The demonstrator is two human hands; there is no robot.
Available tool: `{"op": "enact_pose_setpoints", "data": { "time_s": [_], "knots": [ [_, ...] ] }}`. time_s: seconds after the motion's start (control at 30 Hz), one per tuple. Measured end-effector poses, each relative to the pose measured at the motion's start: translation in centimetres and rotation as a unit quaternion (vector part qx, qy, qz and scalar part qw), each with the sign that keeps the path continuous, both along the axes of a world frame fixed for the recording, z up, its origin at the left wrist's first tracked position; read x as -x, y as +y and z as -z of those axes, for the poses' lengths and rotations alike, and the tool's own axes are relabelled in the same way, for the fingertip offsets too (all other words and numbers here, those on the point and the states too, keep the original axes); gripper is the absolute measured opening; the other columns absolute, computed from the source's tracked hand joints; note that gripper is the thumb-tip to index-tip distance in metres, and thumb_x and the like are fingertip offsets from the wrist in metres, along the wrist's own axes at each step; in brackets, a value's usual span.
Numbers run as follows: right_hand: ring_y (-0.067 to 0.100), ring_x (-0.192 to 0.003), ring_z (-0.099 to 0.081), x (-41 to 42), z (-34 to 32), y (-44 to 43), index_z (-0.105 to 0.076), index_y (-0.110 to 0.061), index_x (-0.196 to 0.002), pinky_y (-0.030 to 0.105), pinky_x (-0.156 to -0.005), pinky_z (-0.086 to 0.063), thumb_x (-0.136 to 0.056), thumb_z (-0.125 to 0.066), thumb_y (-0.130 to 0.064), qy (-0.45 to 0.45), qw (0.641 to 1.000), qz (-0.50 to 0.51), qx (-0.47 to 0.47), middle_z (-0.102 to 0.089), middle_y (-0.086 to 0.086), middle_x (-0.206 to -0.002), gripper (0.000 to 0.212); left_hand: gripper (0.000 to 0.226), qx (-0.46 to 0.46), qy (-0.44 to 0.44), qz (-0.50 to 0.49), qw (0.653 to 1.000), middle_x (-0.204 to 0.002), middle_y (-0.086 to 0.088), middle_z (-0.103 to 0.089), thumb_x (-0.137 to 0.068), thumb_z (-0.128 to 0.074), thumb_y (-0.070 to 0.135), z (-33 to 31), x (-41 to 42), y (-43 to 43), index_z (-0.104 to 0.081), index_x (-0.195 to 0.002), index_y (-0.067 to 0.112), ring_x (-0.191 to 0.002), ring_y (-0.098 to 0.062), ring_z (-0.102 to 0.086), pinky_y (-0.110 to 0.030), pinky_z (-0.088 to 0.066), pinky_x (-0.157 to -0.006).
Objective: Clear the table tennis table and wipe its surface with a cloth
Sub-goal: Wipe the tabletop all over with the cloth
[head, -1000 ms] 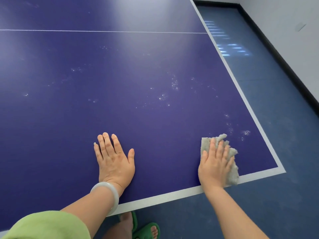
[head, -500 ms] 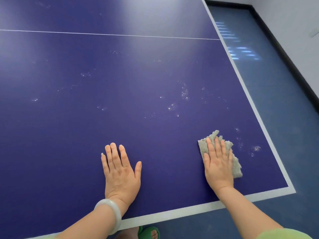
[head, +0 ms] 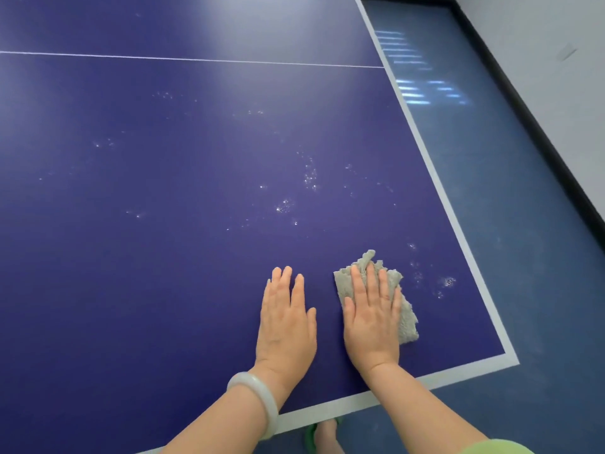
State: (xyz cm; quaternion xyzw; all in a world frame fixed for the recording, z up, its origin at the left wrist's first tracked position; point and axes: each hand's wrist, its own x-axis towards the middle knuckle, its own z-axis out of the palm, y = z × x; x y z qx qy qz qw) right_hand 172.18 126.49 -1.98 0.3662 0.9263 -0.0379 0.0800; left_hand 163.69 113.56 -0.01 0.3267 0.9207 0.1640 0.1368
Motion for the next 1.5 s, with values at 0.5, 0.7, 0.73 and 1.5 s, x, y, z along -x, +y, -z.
{"op": "enact_pose_setpoints", "data": {
  "time_s": [0.5,0.7,0.73,1.5],
  "knots": [
    [0.021,-0.153,-0.002,-7.2,-0.6,20.3,-0.015,-0.027,-0.156,0.048,-0.122,-0.006,-0.101,-0.014,-0.036,0.003,0.989,-0.147,0.021,-0.006,0.0,-0.165,0.056,0.077,0.111,0.086,-0.081,0.987,-0.156,-0.025,-0.023,-0.095,-0.021,0.053,2.2,-3.1,4.5,-0.032,-0.15,0.0,-0.149,-0.039,-0.011,-0.056,-0.017,-0.119],
    [0.024,-0.153,0.007,-3.9,0.0,18.0,0.004,-0.026,-0.157,0.052,-0.122,0.0,-0.105,-0.022,-0.032,0.0,0.998,-0.064,0.011,0.005,0.005,-0.166,0.059,0.076,0.113,0.106,-0.091,0.984,-0.156,-0.023,-0.026,-0.094,-0.019,0.052,2.4,-3.2,4.6,-0.035,-0.148,0.0,-0.149,-0.038,-0.014,-0.055,-0.017,-0.119],
    [0.026,-0.153,0.005,-5.2,0.0,16.4,0.0,-0.024,-0.158,0.052,-0.122,-0.003,-0.105,-0.024,-0.033,0.009,0.995,-0.097,0.014,0.003,0.006,-0.166,0.059,0.077,0.109,0.109,-0.092,0.984,-0.155,-0.023,-0.027,-0.094,-0.019,0.052,2.4,-3.2,4.6,-0.035,-0.148,-0.001,-0.149,-0.038,-0.015,-0.055,-0.017,-0.119],
    [0.015,-0.152,0.009,-10.6,-0.8,23.3,-0.011,-0.028,-0.158,0.037,-0.12,-0.018,-0.105,-0.009,-0.039,0.033,0.972,-0.216,0.082,0.003,-0.007,-0.166,0.054,0.079,0.092,0.113,-0.111,0.983,-0.156,-0.022,-0.025,-0.092,-0.019,0.053,2.4,-3.3,5.0,-0.035,-0.147,-0.001,-0.149,-0.036,-0.012,-0.052,-0.011,-0.121]
  ]
}}
